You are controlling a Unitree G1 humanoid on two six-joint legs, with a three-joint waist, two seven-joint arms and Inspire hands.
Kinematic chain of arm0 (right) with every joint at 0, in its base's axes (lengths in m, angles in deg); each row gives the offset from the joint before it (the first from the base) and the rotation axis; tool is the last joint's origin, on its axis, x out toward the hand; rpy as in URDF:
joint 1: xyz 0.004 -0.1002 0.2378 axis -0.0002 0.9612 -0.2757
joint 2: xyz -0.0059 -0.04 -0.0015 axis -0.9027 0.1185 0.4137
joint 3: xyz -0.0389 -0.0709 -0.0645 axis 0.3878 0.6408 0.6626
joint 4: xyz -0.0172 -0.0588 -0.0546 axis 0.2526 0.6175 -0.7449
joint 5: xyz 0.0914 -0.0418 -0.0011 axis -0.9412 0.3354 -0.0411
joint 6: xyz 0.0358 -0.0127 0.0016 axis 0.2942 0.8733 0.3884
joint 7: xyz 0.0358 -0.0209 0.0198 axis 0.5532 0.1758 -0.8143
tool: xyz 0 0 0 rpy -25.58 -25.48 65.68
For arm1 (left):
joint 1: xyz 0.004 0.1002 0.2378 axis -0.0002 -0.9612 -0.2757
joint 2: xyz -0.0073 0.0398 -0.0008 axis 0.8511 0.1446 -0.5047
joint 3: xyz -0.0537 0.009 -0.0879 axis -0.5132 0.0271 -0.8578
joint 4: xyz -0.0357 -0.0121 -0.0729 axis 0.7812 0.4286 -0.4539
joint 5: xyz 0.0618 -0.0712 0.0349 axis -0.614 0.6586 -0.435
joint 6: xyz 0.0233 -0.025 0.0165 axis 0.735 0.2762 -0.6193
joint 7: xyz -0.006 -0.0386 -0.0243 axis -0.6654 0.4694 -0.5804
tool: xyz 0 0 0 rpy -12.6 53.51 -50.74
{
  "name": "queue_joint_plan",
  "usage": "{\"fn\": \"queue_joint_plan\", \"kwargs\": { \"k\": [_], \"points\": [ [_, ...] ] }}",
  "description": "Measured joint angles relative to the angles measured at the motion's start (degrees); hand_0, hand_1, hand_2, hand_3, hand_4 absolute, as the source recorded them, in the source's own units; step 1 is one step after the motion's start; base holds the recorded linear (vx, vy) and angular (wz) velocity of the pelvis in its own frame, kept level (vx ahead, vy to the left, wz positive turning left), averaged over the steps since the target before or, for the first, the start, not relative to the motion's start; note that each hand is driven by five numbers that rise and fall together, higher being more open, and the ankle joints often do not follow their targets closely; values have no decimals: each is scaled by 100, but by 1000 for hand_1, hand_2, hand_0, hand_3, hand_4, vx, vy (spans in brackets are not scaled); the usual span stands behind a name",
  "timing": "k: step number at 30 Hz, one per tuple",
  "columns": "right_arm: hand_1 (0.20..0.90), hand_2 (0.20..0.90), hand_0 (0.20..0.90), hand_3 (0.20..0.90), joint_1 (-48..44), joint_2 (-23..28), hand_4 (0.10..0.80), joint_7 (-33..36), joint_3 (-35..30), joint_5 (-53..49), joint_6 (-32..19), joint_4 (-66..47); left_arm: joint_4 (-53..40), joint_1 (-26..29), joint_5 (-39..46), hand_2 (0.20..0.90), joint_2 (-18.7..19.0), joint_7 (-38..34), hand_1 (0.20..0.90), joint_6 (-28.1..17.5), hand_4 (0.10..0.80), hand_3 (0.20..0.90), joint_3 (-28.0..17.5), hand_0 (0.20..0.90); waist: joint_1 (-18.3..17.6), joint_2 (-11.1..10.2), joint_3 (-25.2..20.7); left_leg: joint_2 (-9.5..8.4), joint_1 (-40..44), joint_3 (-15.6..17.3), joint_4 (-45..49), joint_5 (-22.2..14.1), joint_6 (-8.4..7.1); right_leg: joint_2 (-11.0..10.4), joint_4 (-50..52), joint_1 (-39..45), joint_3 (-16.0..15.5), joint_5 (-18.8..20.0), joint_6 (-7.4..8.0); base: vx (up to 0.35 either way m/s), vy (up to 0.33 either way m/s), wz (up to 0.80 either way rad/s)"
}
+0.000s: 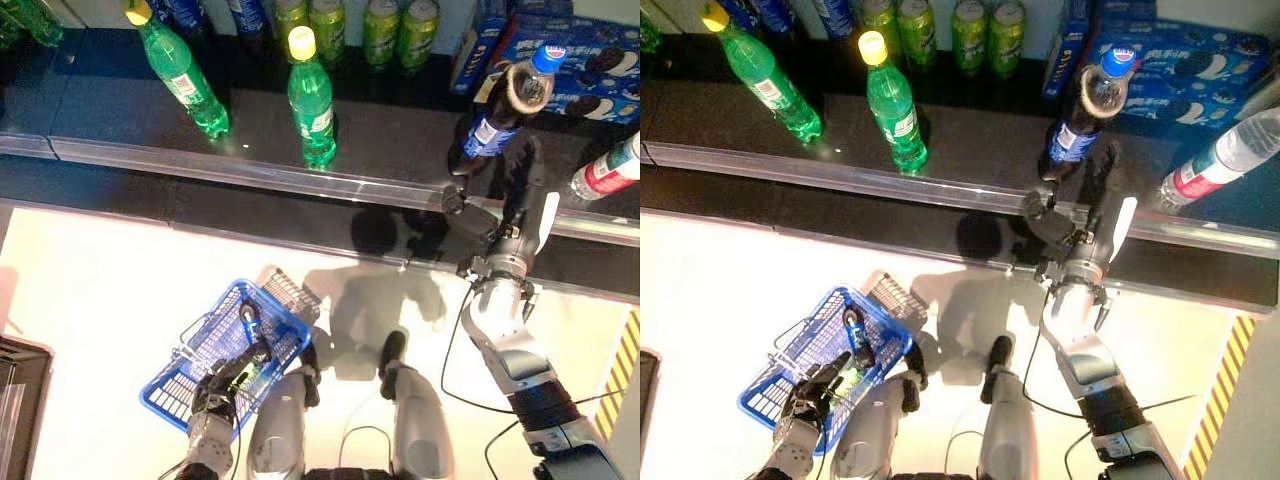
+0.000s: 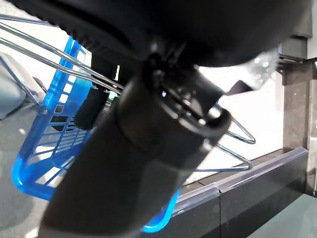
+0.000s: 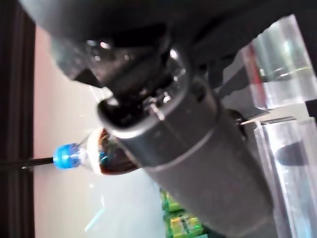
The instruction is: Pick up the drink and place into the basket.
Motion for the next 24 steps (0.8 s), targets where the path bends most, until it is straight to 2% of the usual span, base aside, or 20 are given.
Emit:
{"fn": "queue_joint_plan", "kwargs": {
  "k": [9,14,21,24],
  "points": [
    [900,900,900,900,-58,-35,800,23,25,-7,50,0,-1,7,1,300,-7,54,300,0,100,200,-16,300,73,1,1,14,0,2,30,-20,-29,40,89,-75,105,-47,-19,38,-1,-4],
    [900,900,900,900,-232,-217,800,143,39,-57,52,11,-1,7,1,300,3,89,300,-1,100,200,-12,300,79,13,7,74,0,2,106,-41,-60,50,141,-92,123,-98,-67,35,15,-5],
    [900,900,900,900,-817,-216,800,568,-6,-89,127,24,-28,7,3,300,4,100,300,0,100,200,-28,300,97,63,20,136,-124,-6,228,-49,-88,74,229,-204,120,-109,-113,8,-2,-1],
    [900,900,900,900,-975,-217,800,758,-90,-218,247,71,-30,1,-5,300,-16,124,300,41,100,200,-16,300,236,130,19,172,-126,-38,293,-79,-124,81,244,-209,107,-108,-149,34,11,-9]
  ]
}}
